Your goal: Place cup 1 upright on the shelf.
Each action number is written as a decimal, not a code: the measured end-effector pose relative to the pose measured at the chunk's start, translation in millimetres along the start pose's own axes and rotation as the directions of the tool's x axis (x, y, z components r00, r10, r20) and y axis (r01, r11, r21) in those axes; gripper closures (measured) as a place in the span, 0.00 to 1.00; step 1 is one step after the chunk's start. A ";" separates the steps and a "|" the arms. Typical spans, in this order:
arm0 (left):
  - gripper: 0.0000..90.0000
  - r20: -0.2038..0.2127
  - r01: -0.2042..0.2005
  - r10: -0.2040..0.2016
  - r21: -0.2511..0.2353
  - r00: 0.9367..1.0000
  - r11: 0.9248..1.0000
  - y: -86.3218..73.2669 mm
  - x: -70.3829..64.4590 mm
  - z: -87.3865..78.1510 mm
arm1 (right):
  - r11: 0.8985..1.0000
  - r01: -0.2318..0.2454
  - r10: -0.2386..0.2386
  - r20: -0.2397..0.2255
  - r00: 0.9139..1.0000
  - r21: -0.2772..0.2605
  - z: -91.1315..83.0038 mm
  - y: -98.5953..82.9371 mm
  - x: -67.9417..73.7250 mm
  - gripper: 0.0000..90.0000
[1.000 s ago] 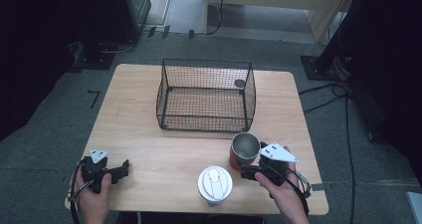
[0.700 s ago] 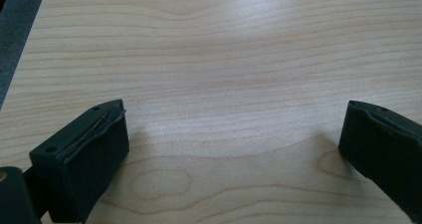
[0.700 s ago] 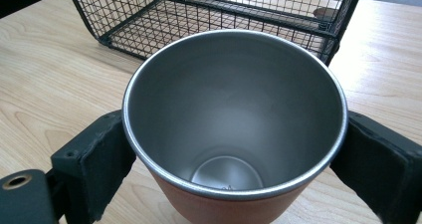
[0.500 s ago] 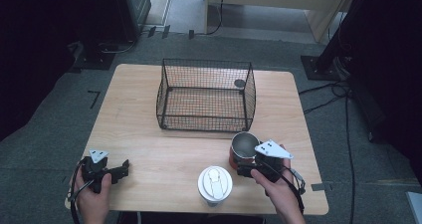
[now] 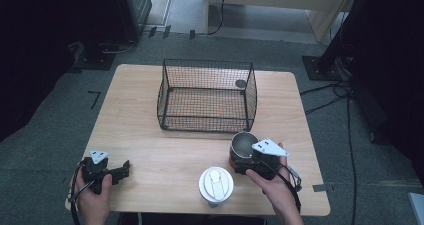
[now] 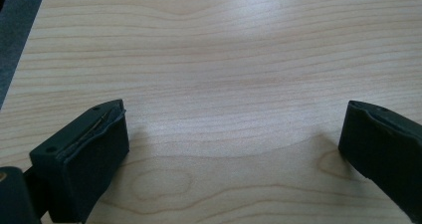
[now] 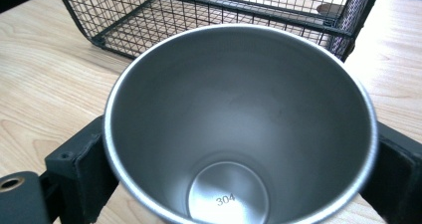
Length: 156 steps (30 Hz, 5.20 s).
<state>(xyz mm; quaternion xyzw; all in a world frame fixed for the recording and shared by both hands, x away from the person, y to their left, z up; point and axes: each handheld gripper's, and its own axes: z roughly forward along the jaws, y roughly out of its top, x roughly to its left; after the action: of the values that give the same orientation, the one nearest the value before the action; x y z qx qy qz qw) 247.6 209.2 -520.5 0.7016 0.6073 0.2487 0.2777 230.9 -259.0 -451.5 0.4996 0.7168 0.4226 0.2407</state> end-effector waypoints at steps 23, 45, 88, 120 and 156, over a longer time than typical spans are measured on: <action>0.00 0.000 0.001 -0.001 0.000 1.000 1.000 0.0 -0.1 0.0 | 1.000 0.022 -0.021 0.031 0.999 -0.014 9.8 -0.2 2.8 0.08; 0.00 0.000 0.001 -0.001 0.000 1.000 1.000 0.0 -0.1 0.0 | 0.998 0.021 -0.018 0.044 0.999 -0.062 -1.8 10.6 -3.9 0.08; 0.00 0.001 0.002 -0.002 -0.001 1.000 1.000 0.0 -0.1 0.1 | 0.966 0.043 -0.036 0.033 0.999 -0.256 -19.5 61.7 -0.4 0.08; 0.00 0.000 0.003 -0.003 0.000 1.000 1.000 0.1 -0.2 0.0 | 0.816 0.008 -0.001 0.012 1.000 -0.578 -14.5 97.3 13.8 0.08; 0.00 0.000 0.003 -0.003 -0.001 1.000 1.000 0.0 -0.2 0.1 | 0.791 -0.052 0.095 0.040 0.995 -0.609 54.0 131.3 -15.5 0.08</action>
<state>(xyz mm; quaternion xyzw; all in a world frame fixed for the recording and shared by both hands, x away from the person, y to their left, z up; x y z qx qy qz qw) 247.7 209.0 -520.5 0.7007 0.6081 0.2486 0.2784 345.6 -234.7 -370.0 0.4377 0.5149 0.6218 0.3959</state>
